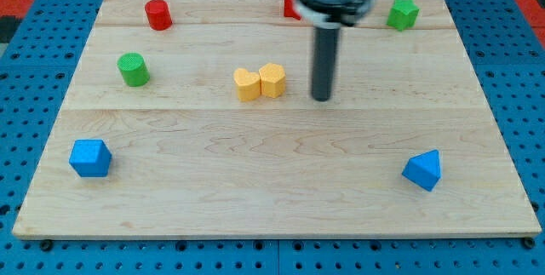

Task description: Push green star towards the center of the board

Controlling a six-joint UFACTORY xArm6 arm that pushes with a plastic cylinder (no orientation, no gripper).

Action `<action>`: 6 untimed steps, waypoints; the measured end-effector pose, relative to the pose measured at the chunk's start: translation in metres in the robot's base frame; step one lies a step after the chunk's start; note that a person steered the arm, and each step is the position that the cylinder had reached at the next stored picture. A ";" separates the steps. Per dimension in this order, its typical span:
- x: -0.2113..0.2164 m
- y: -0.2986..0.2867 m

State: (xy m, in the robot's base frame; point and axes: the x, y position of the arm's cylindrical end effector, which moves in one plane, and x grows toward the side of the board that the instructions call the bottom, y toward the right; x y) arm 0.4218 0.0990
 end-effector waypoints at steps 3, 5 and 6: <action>-0.088 0.172; -0.191 0.175; -0.194 0.111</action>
